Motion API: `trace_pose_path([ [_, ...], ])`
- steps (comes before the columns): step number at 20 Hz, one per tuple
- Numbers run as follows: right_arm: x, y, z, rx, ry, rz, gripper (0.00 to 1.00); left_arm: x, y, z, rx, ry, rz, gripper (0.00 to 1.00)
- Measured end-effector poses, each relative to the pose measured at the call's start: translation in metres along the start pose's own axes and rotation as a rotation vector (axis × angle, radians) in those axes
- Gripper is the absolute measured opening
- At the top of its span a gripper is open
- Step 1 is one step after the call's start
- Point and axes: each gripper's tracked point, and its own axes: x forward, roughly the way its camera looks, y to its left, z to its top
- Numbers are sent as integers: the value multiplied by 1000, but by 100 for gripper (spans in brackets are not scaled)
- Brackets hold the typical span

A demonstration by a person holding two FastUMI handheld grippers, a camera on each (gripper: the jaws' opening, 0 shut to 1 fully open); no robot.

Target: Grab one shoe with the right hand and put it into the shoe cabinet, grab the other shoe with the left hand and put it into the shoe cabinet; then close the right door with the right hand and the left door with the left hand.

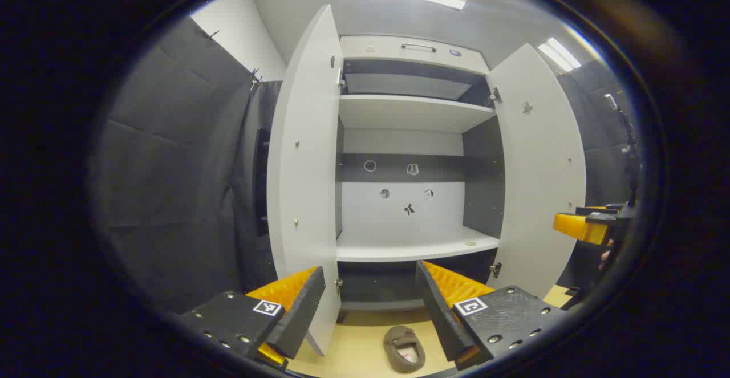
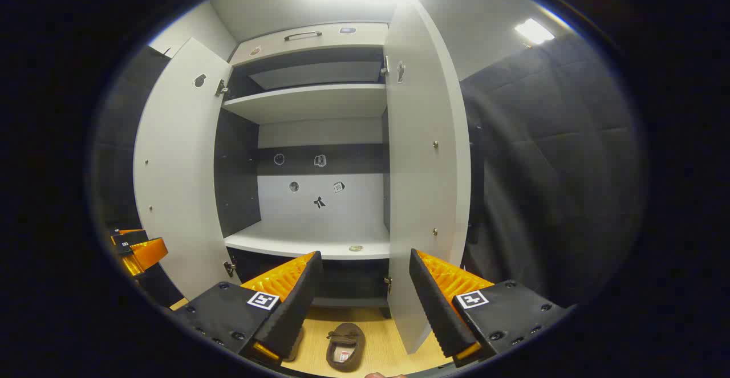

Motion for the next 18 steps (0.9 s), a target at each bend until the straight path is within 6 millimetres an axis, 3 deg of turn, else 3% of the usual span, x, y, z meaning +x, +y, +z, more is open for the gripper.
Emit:
trace_pose_path([
  [3,4,4,0,30,6,-7,96,-5,2,-1,-11,4,6,93],
  [4,6,6,0,36,8,-7,96,-5,3,-2,-14,8,4,98],
  [8,11,14,3,34,10,13,94,-8,3,-7,-26,17,0,89],
  [10,13,17,4,21,5,18,96,-9,4,-8,-31,19,2,93],
  [18,28,33,3,17,37,55,96,-14,14,-10,-45,22,28,93],
])
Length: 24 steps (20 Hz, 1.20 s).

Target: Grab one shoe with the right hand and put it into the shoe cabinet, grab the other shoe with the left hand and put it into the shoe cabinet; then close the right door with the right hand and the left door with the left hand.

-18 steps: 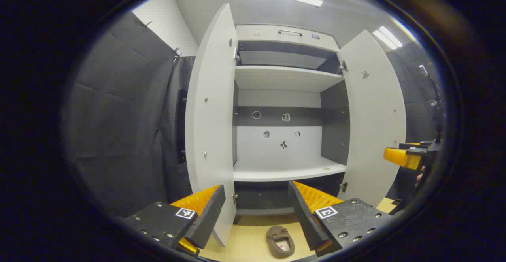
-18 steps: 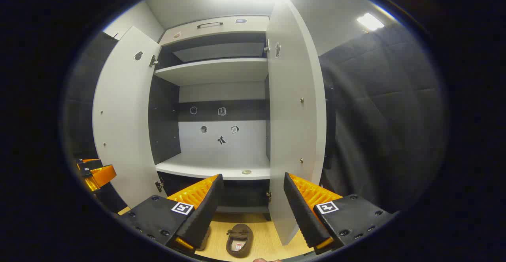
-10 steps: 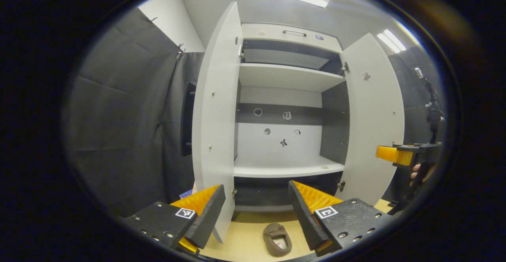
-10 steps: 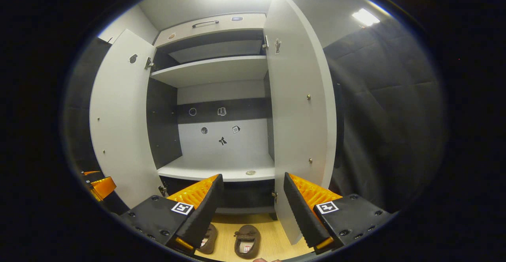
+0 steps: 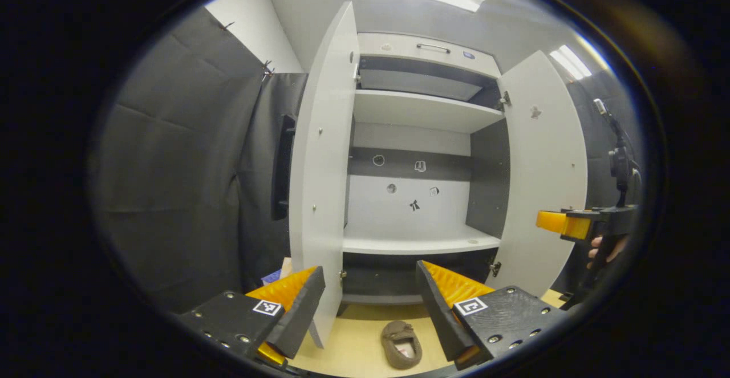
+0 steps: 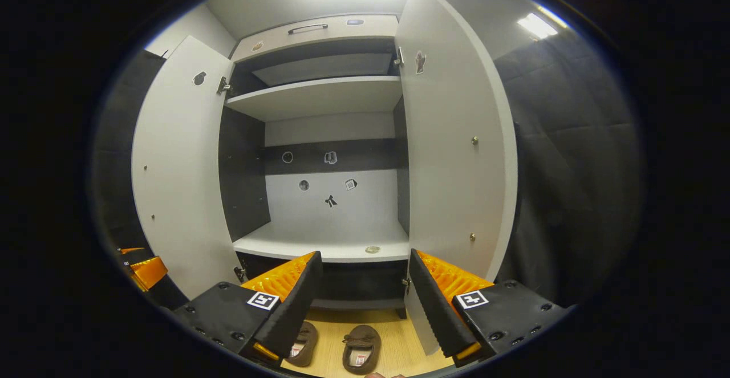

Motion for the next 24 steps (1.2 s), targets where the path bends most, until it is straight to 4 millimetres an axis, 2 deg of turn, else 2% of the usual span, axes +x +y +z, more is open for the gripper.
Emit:
trace_pose_path([
  [1,4,2,0,-4,5,4,94,0,1,-1,0,1,1,93],
  [2,8,5,1,-10,8,8,94,-1,1,-2,0,4,3,97],
  [3,11,7,0,-15,13,15,97,-2,1,-3,-2,6,4,97],
  [4,14,11,0,-20,22,26,94,-3,1,-4,-4,8,5,97],
  [5,18,13,-2,-23,31,36,94,-4,1,-5,-9,11,5,88],
  [6,21,18,-4,-31,45,46,97,-4,0,-7,-12,15,5,97],
  [9,29,31,-22,-32,113,82,97,-7,-2,-12,21,27,-2,98],
  [10,31,38,-29,-23,130,102,94,-8,-5,-12,38,22,-8,97],
  [11,34,44,-36,-20,152,120,97,-10,-7,-12,51,19,-15,93],
  [12,36,48,-48,-18,182,135,96,-10,-9,-14,57,18,-23,88],
  [13,38,53,-60,-14,217,151,97,-12,-10,-16,59,19,-27,89],
  [15,42,61,-90,9,277,188,97,-13,-11,-17,68,16,-23,97],
  [17,45,60,-127,26,346,182,94,-16,-12,-24,77,25,-26,97],
  [18,45,58,-148,30,386,174,97,-17,-11,-27,79,28,-22,97],
  [20,41,56,-181,46,458,165,96,-19,-6,-32,68,38,-11,97],
  [21,39,56,-199,55,492,160,93,-20,-4,-36,56,45,-4,97],
  [22,37,56,-213,62,515,159,96,-22,-2,-42,39,56,3,93],
  [23,35,56,-228,68,543,156,96,-23,-1,-48,20,73,7,93],
  [24,33,59,-244,72,575,160,96,-24,-1,-54,0,91,8,89],
])
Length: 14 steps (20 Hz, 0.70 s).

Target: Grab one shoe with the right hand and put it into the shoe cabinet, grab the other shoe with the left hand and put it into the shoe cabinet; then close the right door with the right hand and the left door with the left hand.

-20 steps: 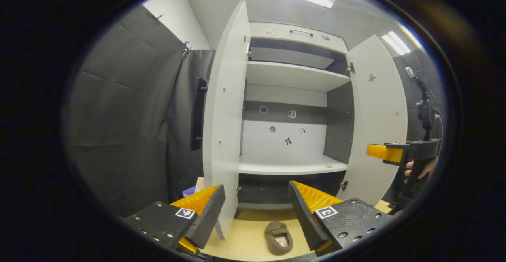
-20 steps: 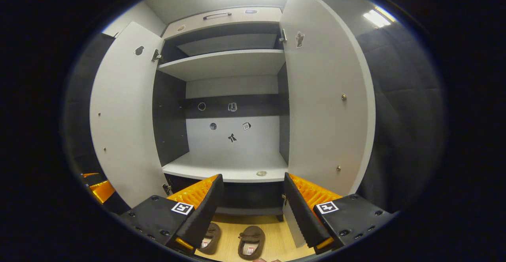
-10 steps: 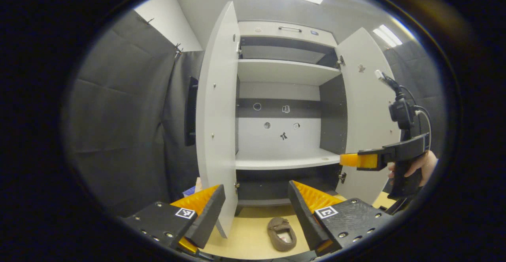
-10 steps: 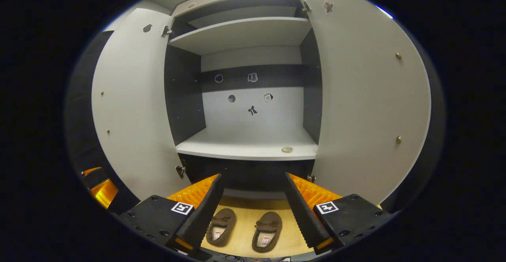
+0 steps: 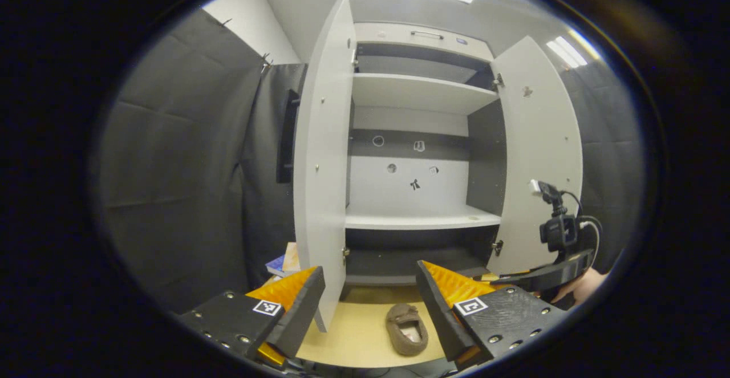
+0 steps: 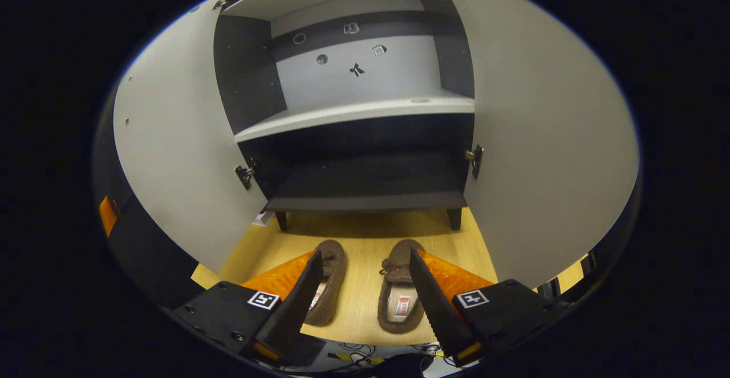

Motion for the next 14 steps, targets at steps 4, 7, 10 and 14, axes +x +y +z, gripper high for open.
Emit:
trace_pose_path([
  [4,26,4,-36,-40,87,0,93,-4,-1,-17,-28,46,2,98],
  [7,47,6,-66,-75,173,2,93,-6,-6,-23,-33,67,-6,98],
  [10,74,2,-92,-135,230,-17,97,-6,-7,-28,-35,76,-4,97],
  [14,108,-15,-124,-262,303,-81,98,-5,-4,-31,-36,82,-1,93],
])
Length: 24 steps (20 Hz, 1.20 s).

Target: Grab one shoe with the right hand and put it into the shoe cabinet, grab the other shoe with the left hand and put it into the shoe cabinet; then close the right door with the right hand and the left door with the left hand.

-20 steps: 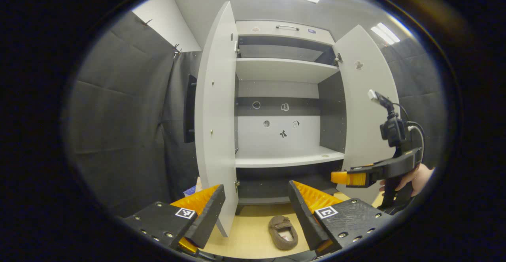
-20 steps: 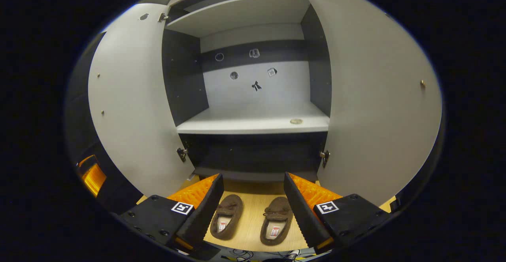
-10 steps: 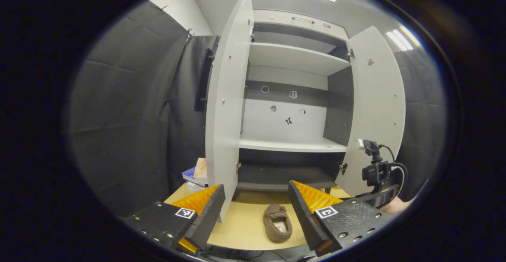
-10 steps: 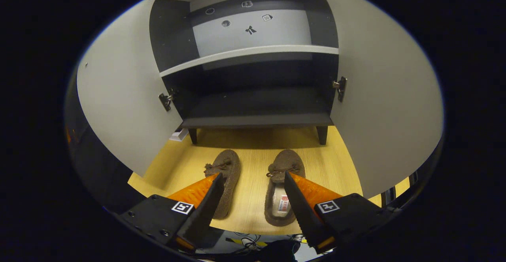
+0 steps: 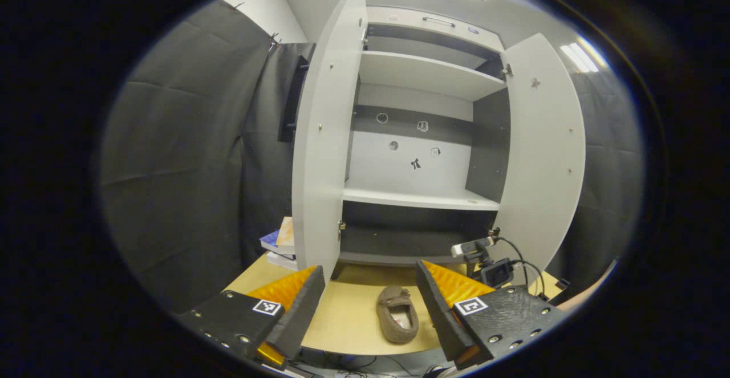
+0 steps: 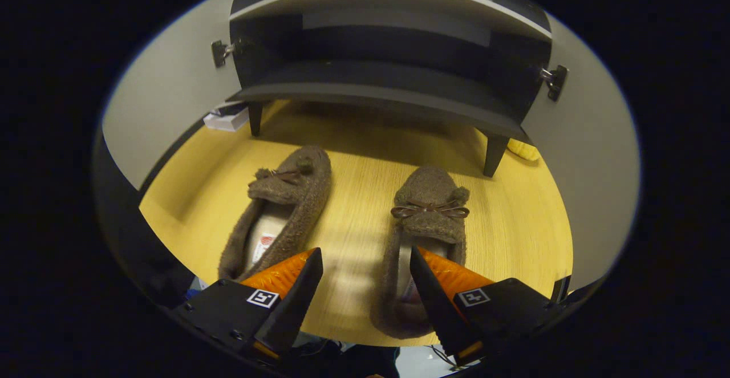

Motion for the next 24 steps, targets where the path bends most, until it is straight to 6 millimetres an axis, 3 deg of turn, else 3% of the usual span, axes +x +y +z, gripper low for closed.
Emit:
trace_pose_path([
  [4,22,-5,3,-38,16,-35,99,-4,6,-5,5,11,11,97],
  [5,26,-7,2,-31,26,-46,99,-4,8,-7,5,18,16,93],
  [9,39,-13,7,-16,40,-68,96,-10,15,-9,2,26,39,93],
  [10,43,-16,5,-17,55,-78,88,-10,17,-10,3,28,43,98],
  [11,44,-21,5,-21,62,-100,86,-11,18,-10,5,30,46,97],
  [13,45,-33,4,-47,85,-172,68,-10,19,-10,8,35,50,93],
  [14,45,-35,3,-80,101,-185,37,-9,19,-11,8,38,53,93],
  [15,45,-35,3,-121,119,-191,29,-8,19,-10,7,41,58,93],
  [17,45,-35,2,-186,124,-206,33,-6,14,-8,4,37,49,98],
  [18,46,-40,2,-201,107,-232,32,-5,11,-7,5,36,45,93],
  [20,42,-37,-1,-201,96,-214,13,-4,9,-5,13,30,43,93],
  [24,28,-40,-6,-154,113,-122,7,-4,6,-5,19,28,38,93],
])
